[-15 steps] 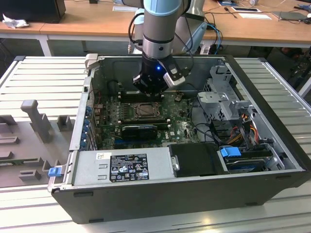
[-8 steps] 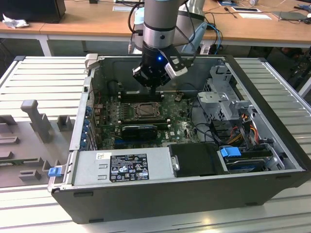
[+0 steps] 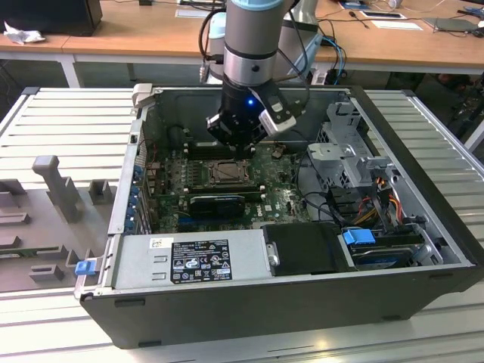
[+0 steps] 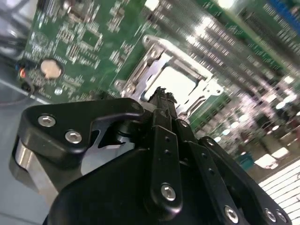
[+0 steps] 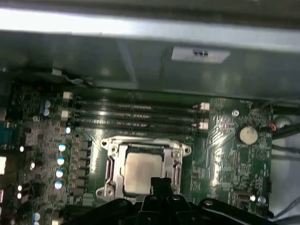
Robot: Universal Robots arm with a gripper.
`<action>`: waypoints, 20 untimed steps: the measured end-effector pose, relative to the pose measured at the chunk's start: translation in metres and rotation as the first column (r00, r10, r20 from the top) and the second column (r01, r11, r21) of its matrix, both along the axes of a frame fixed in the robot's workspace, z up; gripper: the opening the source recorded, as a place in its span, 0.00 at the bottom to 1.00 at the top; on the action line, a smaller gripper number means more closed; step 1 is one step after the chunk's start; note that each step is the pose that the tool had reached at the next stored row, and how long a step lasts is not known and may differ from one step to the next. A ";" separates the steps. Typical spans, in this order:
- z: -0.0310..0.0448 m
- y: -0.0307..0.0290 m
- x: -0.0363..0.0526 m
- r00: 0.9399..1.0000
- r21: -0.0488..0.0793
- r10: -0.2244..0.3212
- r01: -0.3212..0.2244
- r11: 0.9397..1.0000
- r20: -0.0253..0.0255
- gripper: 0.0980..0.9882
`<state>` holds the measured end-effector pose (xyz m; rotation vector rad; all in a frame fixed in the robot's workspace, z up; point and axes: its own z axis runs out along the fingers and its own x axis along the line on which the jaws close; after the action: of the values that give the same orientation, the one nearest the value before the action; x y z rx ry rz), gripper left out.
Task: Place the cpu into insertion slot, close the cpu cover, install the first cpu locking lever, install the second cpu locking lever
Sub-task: 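Install the second cpu locking lever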
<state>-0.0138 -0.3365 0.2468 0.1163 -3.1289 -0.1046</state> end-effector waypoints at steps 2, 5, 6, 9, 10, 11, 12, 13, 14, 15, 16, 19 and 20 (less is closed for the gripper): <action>-0.0002 -0.0082 0.0000 1.000 0.000 0.000 0.000 1.000 0.000 0.01; -0.0049 -0.0159 0.0000 1.000 0.001 0.000 0.000 1.000 -0.006 0.01; -0.0056 -0.0181 -0.0001 1.000 0.001 0.000 0.000 1.000 -0.007 0.01; -0.0068 -0.0306 -0.0019 1.000 0.005 0.000 0.000 1.000 -0.007 0.01; -0.0070 -0.0325 -0.0033 1.000 0.006 0.000 0.000 1.000 -0.007 0.01; -0.0072 -0.0343 -0.0061 1.000 0.010 0.000 0.000 1.000 -0.007 0.01; -0.0072 -0.0351 -0.0083 1.000 0.013 0.000 0.000 1.000 -0.007 0.01; -0.0074 -0.0362 -0.0134 1.000 0.017 0.001 -0.001 1.000 -0.007 0.01; -0.0075 -0.0367 -0.0164 1.000 0.019 0.001 -0.001 1.000 -0.007 0.01; -0.0077 -0.0372 -0.0192 1.000 0.020 0.002 -0.002 1.000 -0.007 0.01; -0.0084 -0.0384 -0.0257 1.000 0.021 0.003 -0.003 1.000 -0.007 0.01; -0.0128 -0.0386 -0.0341 1.000 0.025 0.013 -0.012 1.000 -0.007 0.01; -0.0146 -0.0386 -0.0353 1.000 0.026 0.016 -0.016 1.000 -0.007 0.01</action>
<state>-0.0490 -0.3752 0.2322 0.1405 -3.1197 -0.1448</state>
